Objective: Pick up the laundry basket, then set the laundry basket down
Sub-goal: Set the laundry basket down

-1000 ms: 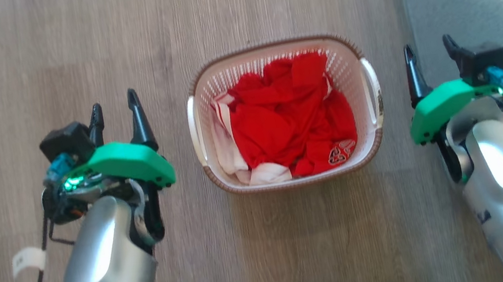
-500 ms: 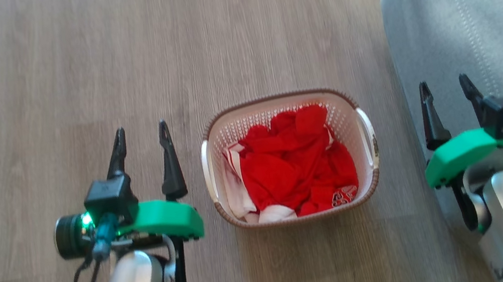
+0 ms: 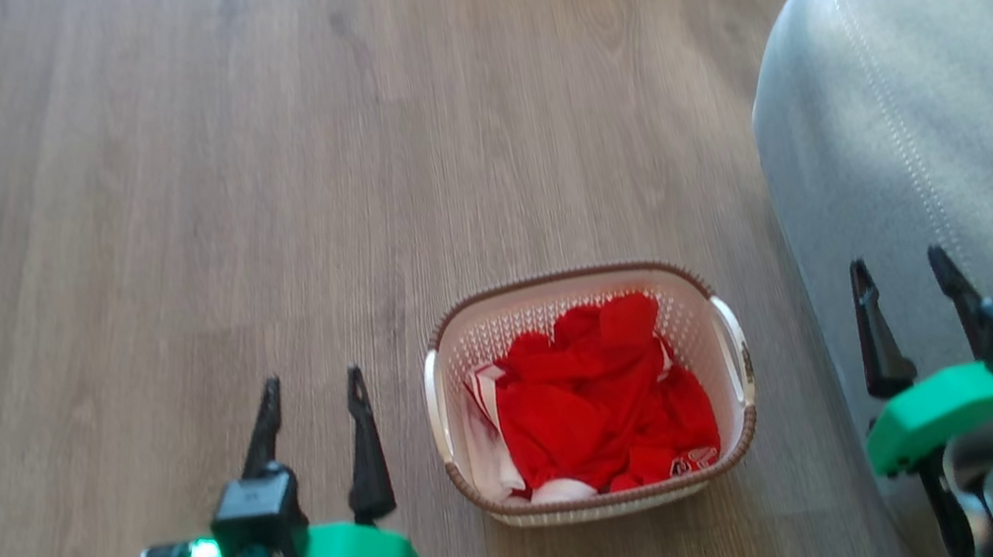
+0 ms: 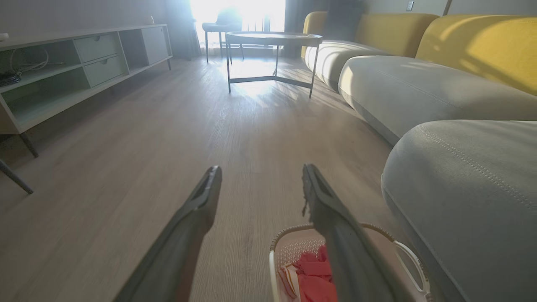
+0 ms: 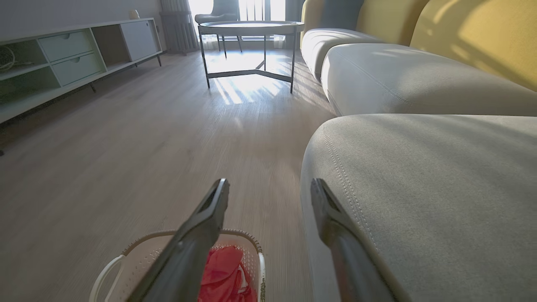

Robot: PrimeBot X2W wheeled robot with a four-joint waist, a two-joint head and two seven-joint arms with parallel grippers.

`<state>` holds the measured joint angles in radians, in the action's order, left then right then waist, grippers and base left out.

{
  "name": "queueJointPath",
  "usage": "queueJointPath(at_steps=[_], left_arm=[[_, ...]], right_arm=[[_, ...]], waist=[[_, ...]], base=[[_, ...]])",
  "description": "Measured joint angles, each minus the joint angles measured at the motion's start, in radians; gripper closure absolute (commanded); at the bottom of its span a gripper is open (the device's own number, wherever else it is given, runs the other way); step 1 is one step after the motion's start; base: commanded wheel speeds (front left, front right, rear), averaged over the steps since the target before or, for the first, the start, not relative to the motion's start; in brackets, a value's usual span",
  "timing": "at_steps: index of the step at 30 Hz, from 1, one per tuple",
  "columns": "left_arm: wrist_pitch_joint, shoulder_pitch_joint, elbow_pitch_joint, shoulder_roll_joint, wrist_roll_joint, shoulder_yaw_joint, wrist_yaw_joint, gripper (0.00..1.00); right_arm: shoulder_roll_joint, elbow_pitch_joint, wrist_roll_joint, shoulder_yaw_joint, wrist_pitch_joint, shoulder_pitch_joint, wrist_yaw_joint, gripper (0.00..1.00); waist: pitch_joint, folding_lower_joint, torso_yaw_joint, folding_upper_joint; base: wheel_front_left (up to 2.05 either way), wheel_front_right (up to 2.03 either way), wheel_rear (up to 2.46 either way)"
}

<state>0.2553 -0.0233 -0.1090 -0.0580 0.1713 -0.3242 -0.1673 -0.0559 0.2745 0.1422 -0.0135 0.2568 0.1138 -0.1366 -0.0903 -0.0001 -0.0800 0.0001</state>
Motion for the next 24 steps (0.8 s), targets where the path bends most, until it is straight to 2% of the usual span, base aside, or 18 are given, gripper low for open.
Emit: queueJointPath(at_steps=[12, 24], left_arm=[[-0.045, 0.105, 0.071, -0.038, 0.01, -0.019, 0.003, 0.0], [-0.071, 0.13, 0.092, -0.061, 0.024, -0.018, -0.002, 0.0]], right_arm=[[0.013, -0.068, 0.022, -0.007, 0.0, -0.147, 0.0, 0.0], [0.013, -0.122, 0.026, -0.014, -0.022, -0.204, 0.0, 0.0]], waist=[[0.097, 0.0, -0.009, 0.0], [0.121, 0.0, -0.009, 0.0]], base=[[0.0, 0.0, 0.0], [0.0, 0.0, 0.0]])
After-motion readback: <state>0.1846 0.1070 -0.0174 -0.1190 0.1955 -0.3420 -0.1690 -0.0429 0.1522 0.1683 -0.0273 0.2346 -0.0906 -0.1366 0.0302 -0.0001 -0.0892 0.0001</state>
